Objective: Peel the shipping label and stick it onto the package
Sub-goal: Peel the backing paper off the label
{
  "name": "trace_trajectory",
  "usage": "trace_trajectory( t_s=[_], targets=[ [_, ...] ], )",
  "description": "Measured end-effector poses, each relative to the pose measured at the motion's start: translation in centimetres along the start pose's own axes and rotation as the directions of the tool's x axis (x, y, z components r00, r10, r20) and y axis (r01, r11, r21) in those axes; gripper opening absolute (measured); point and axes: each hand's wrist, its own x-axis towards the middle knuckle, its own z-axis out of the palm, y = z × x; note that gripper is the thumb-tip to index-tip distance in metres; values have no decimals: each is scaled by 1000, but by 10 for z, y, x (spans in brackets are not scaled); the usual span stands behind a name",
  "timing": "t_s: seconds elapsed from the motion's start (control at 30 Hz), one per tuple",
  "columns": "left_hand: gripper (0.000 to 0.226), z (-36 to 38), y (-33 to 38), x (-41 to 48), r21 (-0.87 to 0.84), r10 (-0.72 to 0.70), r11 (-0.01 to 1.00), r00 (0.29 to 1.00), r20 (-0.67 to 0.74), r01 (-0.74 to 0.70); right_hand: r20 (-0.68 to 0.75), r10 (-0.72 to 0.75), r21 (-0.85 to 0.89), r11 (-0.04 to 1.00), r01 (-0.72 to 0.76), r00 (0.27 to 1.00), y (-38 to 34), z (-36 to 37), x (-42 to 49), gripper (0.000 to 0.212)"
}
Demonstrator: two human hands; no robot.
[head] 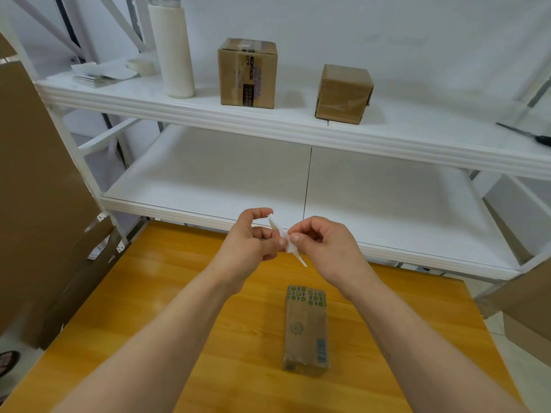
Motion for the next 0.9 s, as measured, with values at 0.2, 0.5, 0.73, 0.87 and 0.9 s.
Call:
trace_trajectory(
  t_s=[0.2,0.5,0.73,0.87,0.9],
  targets=[
    [61,-1,0,2,-119,-49,992,999,-3,48,16,58,97,993,-59,998,-3,-1,0,8],
    [58,0,1,5,-207,-66,976,998,-8,63,27,103,190,976,-106,994,-7,0,4,15],
    [35,1,2,7,-175,-67,982,997,29,72,39,120,220,967,-126,992,-9,0,6,20],
    [24,2,1,8,-176,-62,982,997,47,70,65,177,302,934,-188,982,-8,-1,8,16],
    [22,2,1,8,-178,-65,981,997,45,72,69,189,312,928,-201,980,-8,-1,8,16]
  ],
)
